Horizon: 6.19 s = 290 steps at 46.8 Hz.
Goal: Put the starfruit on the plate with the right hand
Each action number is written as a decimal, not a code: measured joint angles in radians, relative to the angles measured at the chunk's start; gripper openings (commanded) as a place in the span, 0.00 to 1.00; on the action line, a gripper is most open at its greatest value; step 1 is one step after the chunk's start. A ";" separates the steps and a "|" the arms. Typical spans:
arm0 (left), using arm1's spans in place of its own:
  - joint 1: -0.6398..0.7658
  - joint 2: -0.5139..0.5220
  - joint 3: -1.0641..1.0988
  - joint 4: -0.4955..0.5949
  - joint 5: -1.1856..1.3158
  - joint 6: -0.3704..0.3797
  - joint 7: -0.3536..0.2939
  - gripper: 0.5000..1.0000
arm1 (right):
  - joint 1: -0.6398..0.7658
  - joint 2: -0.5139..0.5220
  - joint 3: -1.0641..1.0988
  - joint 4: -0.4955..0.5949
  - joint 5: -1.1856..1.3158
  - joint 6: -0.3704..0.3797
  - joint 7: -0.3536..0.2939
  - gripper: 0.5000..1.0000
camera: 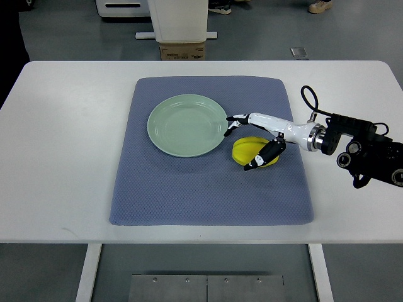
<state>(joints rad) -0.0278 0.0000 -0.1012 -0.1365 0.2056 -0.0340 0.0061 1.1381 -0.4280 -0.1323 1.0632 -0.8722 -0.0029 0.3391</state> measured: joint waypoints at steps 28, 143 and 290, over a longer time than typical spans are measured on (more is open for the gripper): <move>0.000 0.000 0.000 0.000 0.000 0.000 0.000 1.00 | -0.015 0.011 -0.039 -0.066 -0.023 -0.026 0.001 0.98; 0.000 0.000 0.000 0.000 0.000 0.000 0.000 1.00 | 0.091 0.428 -0.030 -0.424 0.175 -0.036 -0.077 0.00; 0.000 0.000 0.000 0.000 0.000 0.000 0.000 1.00 | -0.264 0.333 0.965 -0.459 0.305 -0.108 -0.200 1.00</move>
<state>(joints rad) -0.0275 0.0000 -0.1012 -0.1365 0.2055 -0.0336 0.0061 0.8740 -0.0948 0.8330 0.6040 -0.5674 -0.1113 0.1390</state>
